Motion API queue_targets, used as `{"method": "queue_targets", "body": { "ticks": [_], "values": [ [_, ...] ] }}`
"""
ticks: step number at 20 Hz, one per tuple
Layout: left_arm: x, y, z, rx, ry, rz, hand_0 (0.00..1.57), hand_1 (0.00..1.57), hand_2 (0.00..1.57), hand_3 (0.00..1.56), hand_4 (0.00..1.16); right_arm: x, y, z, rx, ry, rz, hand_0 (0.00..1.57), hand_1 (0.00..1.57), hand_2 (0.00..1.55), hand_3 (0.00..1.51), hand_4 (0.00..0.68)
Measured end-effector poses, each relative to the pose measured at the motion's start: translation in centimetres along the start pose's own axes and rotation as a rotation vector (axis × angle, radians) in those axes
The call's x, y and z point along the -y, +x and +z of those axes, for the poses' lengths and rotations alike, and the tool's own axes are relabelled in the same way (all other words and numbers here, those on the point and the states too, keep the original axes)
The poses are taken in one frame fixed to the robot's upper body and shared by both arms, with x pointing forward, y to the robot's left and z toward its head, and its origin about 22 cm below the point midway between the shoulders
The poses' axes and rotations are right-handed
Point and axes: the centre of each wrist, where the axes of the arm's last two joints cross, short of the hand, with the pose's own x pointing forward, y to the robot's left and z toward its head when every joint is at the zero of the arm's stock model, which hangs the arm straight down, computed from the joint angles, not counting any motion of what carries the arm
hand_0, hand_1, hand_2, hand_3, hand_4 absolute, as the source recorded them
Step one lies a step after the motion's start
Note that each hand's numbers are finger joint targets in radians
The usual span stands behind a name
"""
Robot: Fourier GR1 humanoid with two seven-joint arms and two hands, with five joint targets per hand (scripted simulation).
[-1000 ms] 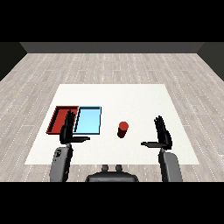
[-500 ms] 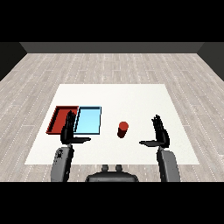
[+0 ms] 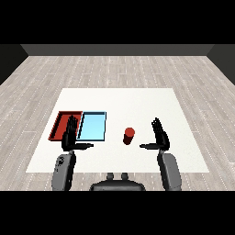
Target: Pick the red can and put it in the red box
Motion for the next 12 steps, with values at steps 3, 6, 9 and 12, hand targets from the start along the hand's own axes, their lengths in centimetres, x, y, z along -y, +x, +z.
{"method": "queue_targets", "body": {
  "ticks": [3,6,9,12],
  "values": [
    [0.1,-0.1,-0.3,0.002,0.006,0.01,0.0,0.0,0.0,0.0,0.0,-0.8,-0.1,-0.3,-0.028,0.006,-0.013,0.0,0.0,0.0,0.0,0.0],
    [0.1,0.0,-0.4,0.005,0.004,0.009,0.0,0.0,0.0,0.0,0.0,-1.3,-1.3,-0.8,-0.041,0.017,-0.03,0.0,0.0,0.0,0.0,0.0],
    [0.2,-0.2,-0.4,0.005,0.002,0.006,0.0,0.0,0.0,0.0,0.0,-2.6,-2.5,-1.4,-0.052,0.025,-0.048,0.0,0.0,0.0,0.0,0.0],
    [-0.4,-0.3,-0.2,0.01,0.004,0.012,0.0,0.0,0.0,0.0,0.0,-3.0,-2.5,-1.1,-0.062,0.029,-0.065,0.0,0.0,0.0,0.0,0.0]
  ]
}}
